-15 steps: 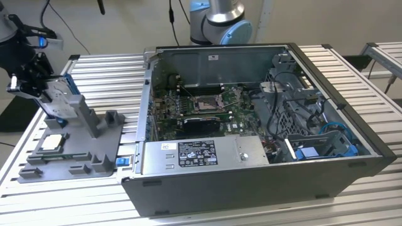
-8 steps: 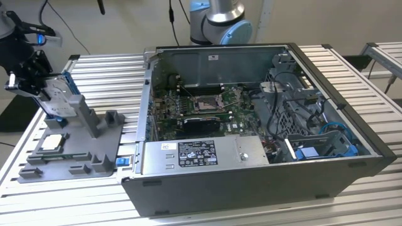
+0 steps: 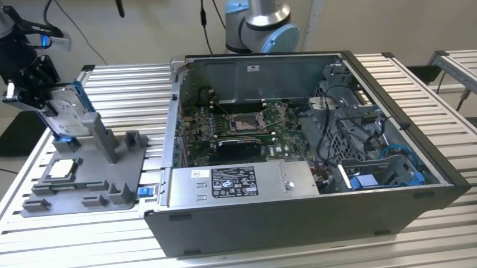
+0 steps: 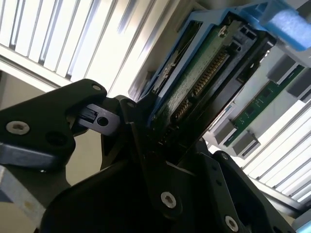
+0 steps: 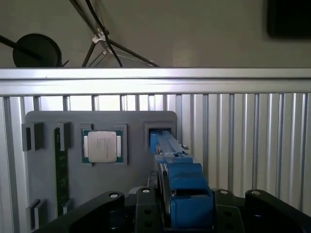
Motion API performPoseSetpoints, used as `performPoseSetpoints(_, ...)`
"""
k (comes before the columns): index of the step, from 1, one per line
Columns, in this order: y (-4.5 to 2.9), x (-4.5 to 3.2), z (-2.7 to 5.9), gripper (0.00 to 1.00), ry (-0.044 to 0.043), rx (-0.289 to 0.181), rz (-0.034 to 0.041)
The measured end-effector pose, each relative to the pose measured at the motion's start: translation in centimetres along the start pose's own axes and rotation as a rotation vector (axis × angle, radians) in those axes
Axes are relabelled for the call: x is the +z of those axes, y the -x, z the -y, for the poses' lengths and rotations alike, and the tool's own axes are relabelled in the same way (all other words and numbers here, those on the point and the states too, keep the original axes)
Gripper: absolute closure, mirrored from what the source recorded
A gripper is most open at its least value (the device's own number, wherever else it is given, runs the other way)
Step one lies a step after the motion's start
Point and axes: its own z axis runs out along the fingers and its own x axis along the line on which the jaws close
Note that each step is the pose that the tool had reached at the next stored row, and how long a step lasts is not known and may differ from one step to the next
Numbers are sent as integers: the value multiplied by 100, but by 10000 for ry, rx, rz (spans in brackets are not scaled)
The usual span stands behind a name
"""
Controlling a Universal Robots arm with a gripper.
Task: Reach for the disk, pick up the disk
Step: 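Pick up the disk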
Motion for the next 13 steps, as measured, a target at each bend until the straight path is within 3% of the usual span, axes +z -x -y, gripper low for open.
performPoseSetpoints(13, 23, -239, 2, 100, 0, -1, 0)
